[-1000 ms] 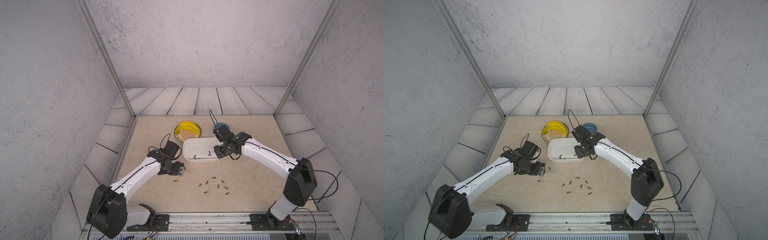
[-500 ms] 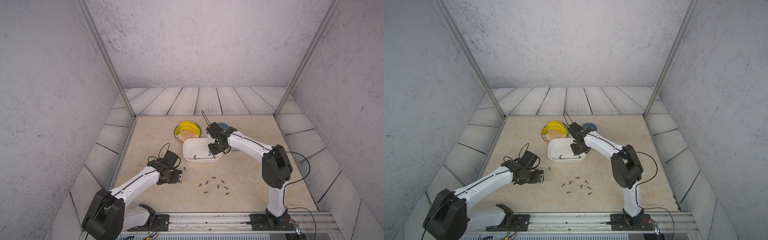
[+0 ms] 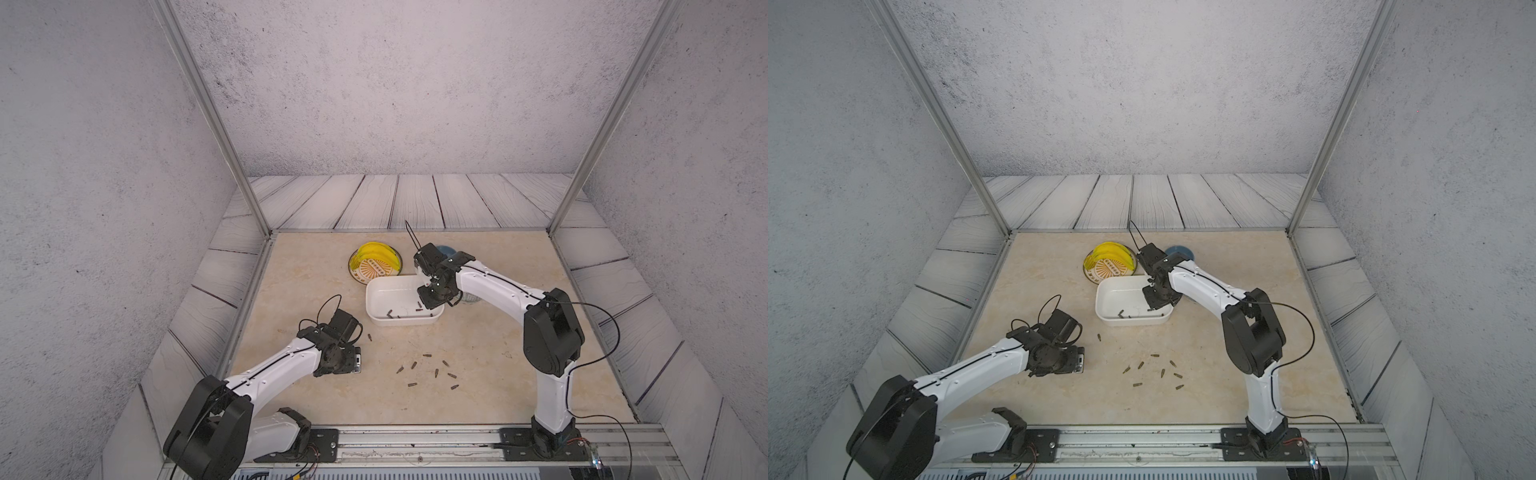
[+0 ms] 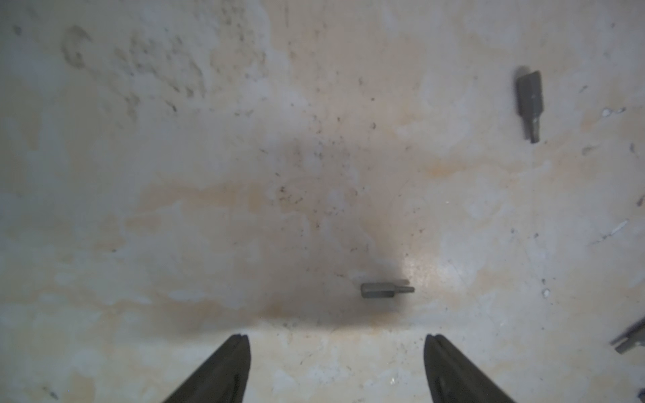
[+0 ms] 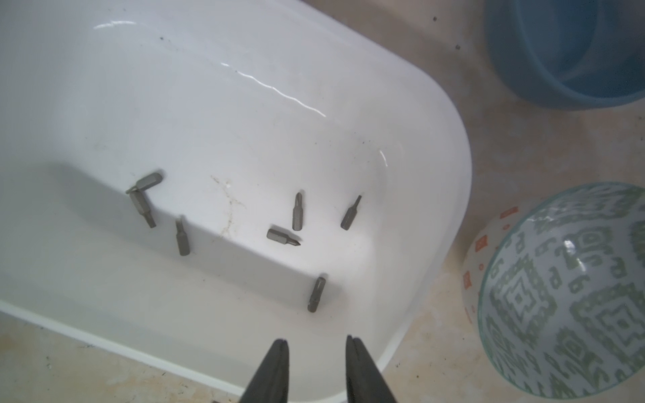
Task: Put the bit on the desktop into the storage box
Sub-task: Place the screwdriver bit in the storage box, then pick up the screwdriver bit from the center of the board.
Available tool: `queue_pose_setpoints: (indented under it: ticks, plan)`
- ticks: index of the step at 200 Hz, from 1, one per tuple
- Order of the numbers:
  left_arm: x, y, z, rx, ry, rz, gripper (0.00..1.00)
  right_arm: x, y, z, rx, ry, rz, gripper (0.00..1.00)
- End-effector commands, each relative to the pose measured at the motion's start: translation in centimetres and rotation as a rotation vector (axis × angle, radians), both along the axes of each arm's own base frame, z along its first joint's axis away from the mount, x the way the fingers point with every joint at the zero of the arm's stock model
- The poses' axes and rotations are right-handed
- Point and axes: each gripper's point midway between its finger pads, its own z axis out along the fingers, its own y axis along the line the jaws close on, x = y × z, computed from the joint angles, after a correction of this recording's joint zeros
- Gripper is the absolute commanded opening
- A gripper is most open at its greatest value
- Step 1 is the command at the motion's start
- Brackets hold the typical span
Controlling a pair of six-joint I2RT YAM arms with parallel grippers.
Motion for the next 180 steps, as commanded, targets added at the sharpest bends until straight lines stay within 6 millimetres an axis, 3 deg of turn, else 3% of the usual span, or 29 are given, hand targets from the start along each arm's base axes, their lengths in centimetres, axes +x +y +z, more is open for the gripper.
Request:
queue_pose_setpoints:
  ticks: [1, 69, 128, 180]
  plan:
    - [-0.1, 0.6, -0.5, 0.039, 0.006, 0.016, 0.84, -0.1, -0.2, 3.0, 0.036, -0.04, -0.002, 0.32]
    - [-0.9, 0.8, -1.9, 0.05, 0.049, 0.02, 0.84, -0.2, -0.6, 3.9, 0.038, -0.059, -0.009, 0.32]
    - [0.1, 1.9, -1.9, 0.147, 0.05, 0.035, 0.89, -0.7, -1.1, 4.1, 0.035, -0.063, -0.014, 0.32]
    - [1.1, 1.5, -2.3, 0.158, 0.064, 0.026, 0.9, -0.8, -1.7, 4.6, 0.031, -0.075, -0.02, 0.32]
